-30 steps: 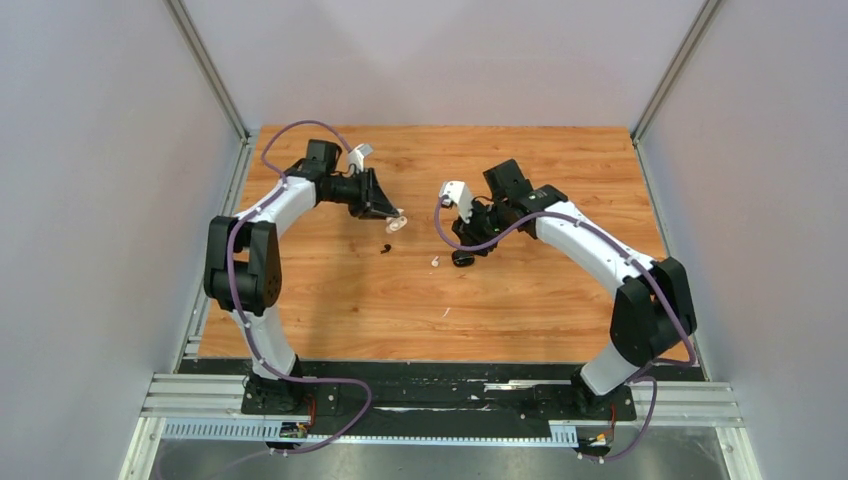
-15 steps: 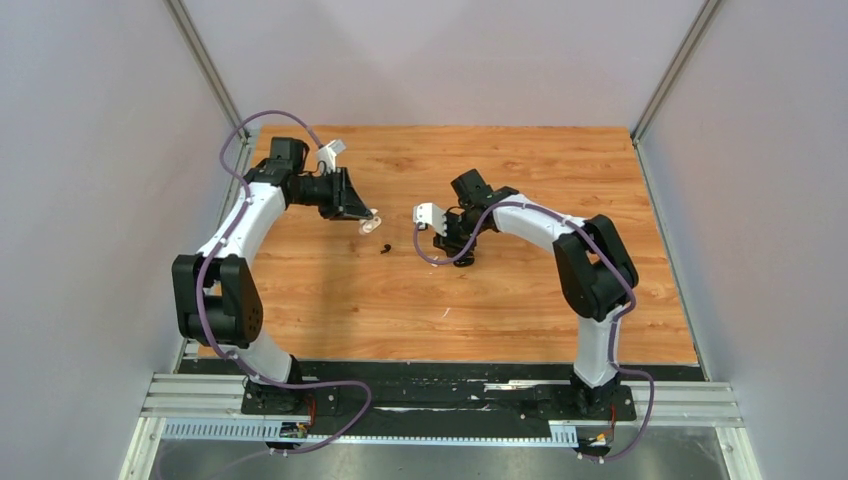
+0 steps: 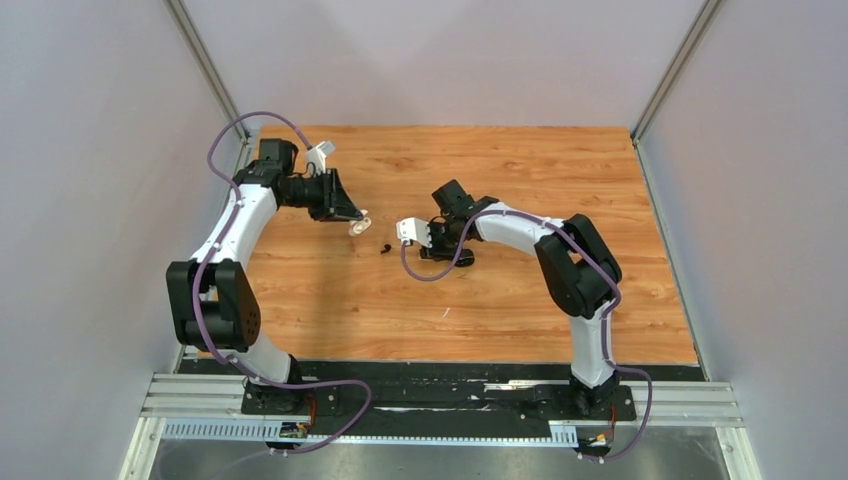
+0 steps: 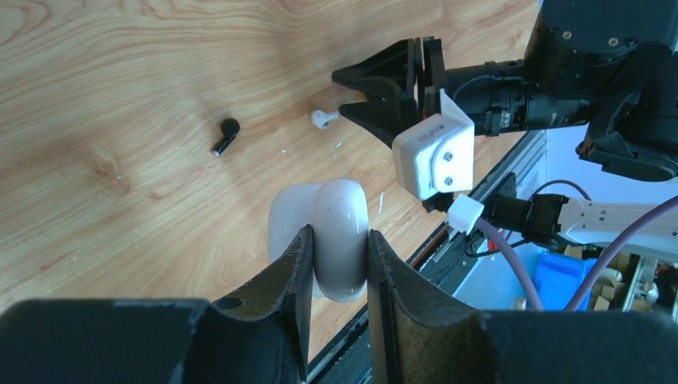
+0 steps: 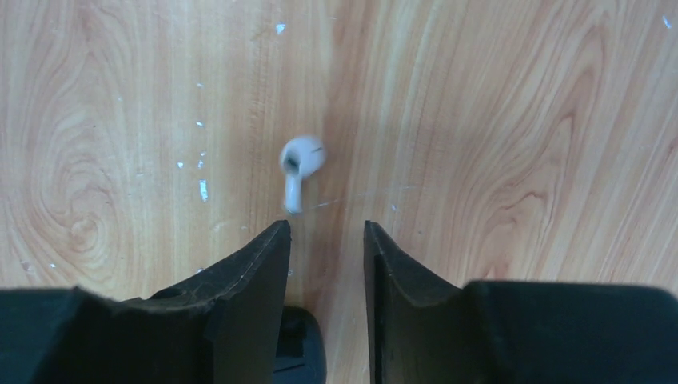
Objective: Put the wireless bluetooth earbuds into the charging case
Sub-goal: Pick up the right earbud from the center of the board.
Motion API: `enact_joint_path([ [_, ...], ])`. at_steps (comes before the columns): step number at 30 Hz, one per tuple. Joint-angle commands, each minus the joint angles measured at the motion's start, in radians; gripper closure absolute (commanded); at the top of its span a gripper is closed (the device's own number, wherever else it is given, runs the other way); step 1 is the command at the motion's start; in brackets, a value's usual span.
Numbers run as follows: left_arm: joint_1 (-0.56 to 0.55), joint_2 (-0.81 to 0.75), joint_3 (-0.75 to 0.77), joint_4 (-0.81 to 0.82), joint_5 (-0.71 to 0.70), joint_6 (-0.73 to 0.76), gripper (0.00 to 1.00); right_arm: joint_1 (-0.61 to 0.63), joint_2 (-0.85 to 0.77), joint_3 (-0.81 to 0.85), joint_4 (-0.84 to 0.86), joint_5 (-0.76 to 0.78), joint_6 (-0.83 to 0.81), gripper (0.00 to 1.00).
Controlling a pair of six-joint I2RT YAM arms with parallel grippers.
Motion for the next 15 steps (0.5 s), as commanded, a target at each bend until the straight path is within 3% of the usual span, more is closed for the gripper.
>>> enact_joint_path([
  [1,0.002,-0.047,-0.017,0.008,0.022,0.014,1.00,0.038,-0.035,-0.057,0.013,0.006,-0.047,0.62],
  [8,0.002,-0.039,-0.038,0.037,0.038,-0.009,1.00,0.085,-0.016,-0.019,-0.011,-0.027,0.032,0.61],
  [12,0.002,-0.046,-0.054,0.047,0.041,-0.013,1.00,0.068,0.039,0.094,-0.059,-0.056,0.161,0.64],
  [15,0.004,-0.056,-0.063,0.047,0.032,-0.027,1.00,0.046,0.050,0.176,-0.075,-0.070,0.373,0.68],
])
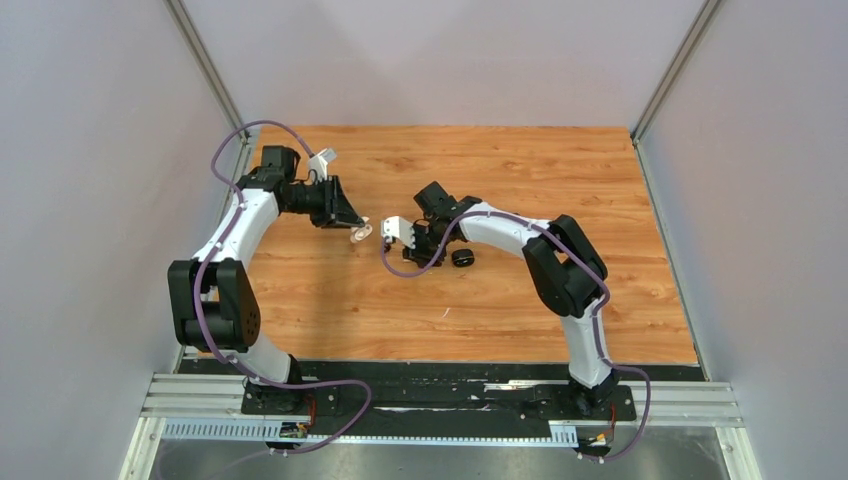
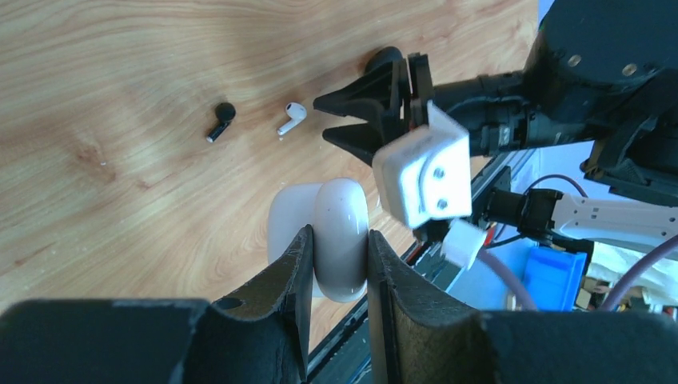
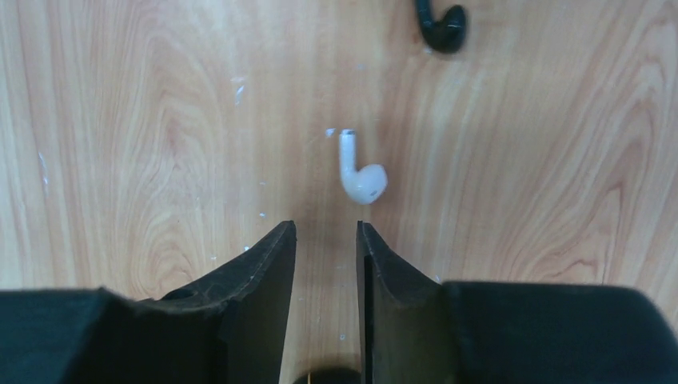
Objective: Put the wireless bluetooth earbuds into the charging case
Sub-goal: Pick up the right earbud from the center of the board.
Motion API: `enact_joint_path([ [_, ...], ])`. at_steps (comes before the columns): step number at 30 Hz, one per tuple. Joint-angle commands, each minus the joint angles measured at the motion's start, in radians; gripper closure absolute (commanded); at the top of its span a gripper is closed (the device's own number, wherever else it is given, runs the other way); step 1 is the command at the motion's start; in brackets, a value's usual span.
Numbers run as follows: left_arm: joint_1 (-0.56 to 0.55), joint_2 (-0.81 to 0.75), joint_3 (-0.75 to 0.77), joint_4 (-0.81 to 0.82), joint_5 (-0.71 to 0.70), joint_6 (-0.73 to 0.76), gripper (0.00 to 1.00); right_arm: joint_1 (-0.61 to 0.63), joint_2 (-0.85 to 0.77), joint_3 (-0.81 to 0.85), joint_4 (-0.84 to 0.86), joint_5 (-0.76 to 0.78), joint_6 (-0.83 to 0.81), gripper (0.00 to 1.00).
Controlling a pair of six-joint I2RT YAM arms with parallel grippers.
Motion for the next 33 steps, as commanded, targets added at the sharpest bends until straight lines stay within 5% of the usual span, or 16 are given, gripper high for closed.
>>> enact_joint_path([
  [1,0.006,-0.049,-0.006,0.024,0.009,-0.034,1.00,-0.032,0.020,0.134,-0.039,-0.032,0.340,0.69],
  [9,0.008,-0.058,0.025,0.018,-0.029,-0.075,1.00,0.007,-0.010,0.140,-0.035,0.068,0.873,0.65],
  [12,0.008,-0.061,0.022,0.019,-0.042,-0.086,1.00,0.008,0.005,0.145,-0.037,0.122,1.004,0.72],
  [33,0.040,-0.118,-0.032,0.025,-0.099,-0.099,1.00,-0.003,0.138,0.249,-0.056,0.255,1.143,0.76],
])
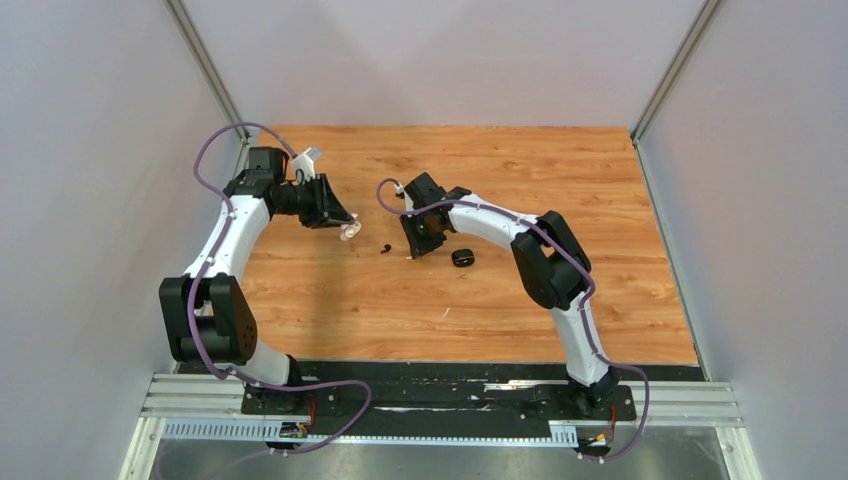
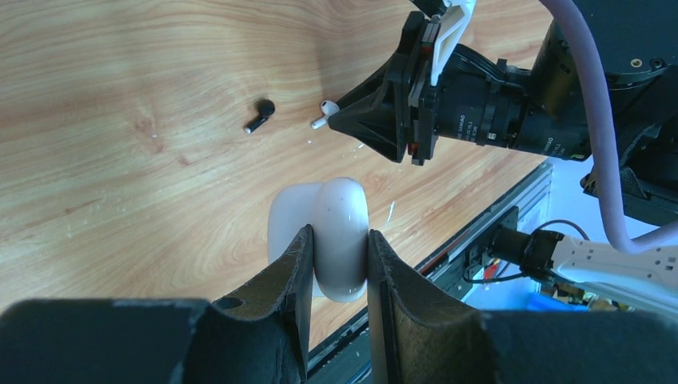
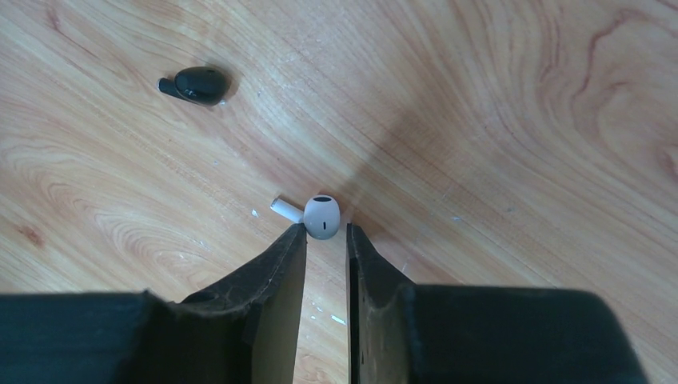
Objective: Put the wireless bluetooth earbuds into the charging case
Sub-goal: Pick up the right earbud from the center of the board.
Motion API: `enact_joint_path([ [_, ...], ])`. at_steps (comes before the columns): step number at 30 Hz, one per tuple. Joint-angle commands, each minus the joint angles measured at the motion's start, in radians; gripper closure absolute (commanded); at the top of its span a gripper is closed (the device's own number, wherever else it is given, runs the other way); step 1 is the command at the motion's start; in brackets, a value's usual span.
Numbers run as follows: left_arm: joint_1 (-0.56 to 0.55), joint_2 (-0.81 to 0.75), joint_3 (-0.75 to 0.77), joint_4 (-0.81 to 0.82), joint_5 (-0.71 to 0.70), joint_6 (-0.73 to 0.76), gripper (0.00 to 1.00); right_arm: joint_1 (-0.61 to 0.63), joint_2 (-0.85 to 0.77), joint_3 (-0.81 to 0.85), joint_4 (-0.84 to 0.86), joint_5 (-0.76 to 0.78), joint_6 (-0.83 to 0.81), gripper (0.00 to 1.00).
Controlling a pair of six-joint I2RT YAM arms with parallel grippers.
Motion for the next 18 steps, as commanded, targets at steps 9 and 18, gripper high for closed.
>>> enact_joint_path([
  [9,0.005,-0.045,-0.022,0.023,0.012,-0.008,1.00,-0.015,0.026,0.042,0.035,-0.030,0.046,0.75],
  [18,0.006,-0.061,-0.048,0.033,0.012,-0.013,1.00,-0.024,0.052,0.050,0.045,-0.034,0.060,0.69],
])
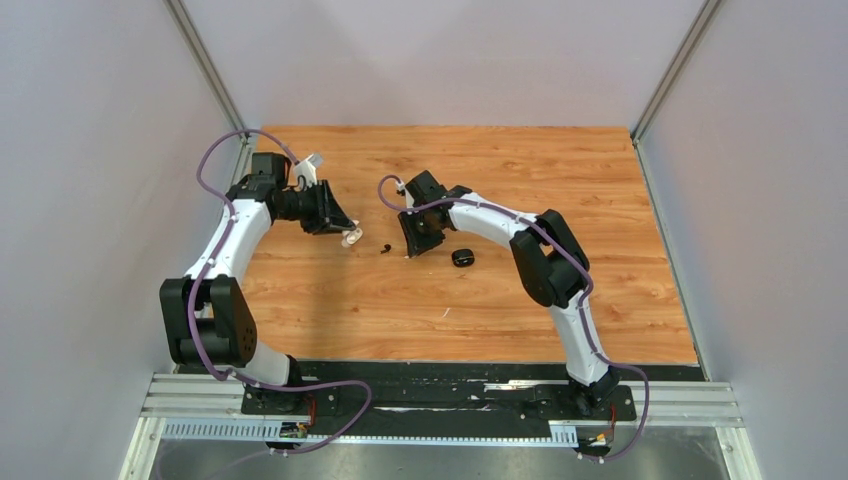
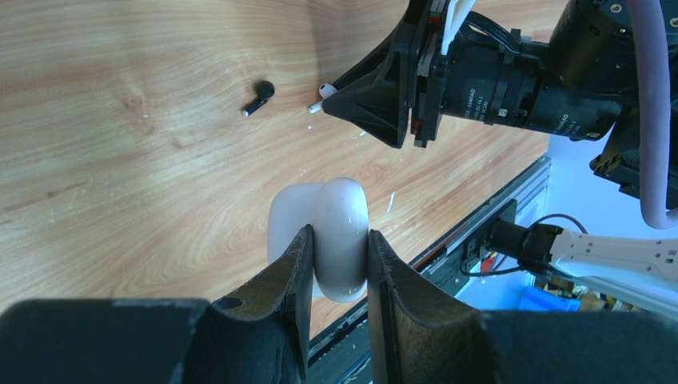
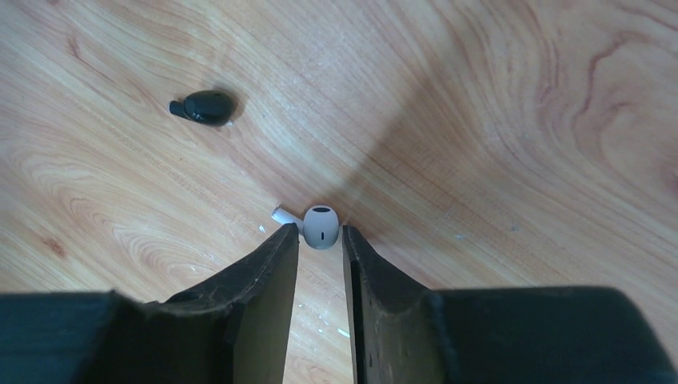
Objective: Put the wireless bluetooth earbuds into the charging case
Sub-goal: Pick up the right earbud from the center of the board.
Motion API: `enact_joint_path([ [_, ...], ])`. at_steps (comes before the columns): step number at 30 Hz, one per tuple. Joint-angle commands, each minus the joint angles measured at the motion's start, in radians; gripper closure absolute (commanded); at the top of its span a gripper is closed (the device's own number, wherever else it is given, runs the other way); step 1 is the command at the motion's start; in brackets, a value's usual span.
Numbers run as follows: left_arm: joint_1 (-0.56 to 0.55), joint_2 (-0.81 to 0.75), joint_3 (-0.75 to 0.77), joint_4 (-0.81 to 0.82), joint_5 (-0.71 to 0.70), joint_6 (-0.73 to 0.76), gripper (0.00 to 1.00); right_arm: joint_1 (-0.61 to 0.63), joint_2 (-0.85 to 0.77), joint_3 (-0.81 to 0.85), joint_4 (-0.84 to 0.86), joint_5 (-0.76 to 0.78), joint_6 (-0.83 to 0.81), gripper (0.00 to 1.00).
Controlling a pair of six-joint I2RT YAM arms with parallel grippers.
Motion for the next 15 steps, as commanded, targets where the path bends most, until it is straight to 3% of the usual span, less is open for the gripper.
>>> enact_joint_path([
  [1,0.006,-0.050,-0.005,0.031,0.014,-0.004,1.00,-0.010,0.036,0.037,0.031,-0.011,0.032,0.69],
  [9,0.004,-0.045,-0.007,0.035,0.017,-0.009,1.00,-0.015,0.041,0.032,0.032,-0.014,0.023,0.74],
  [15,0.006,-0.034,-0.001,0.037,0.022,-0.015,1.00,-0.015,0.012,0.002,0.020,0.028,0.003,0.69],
])
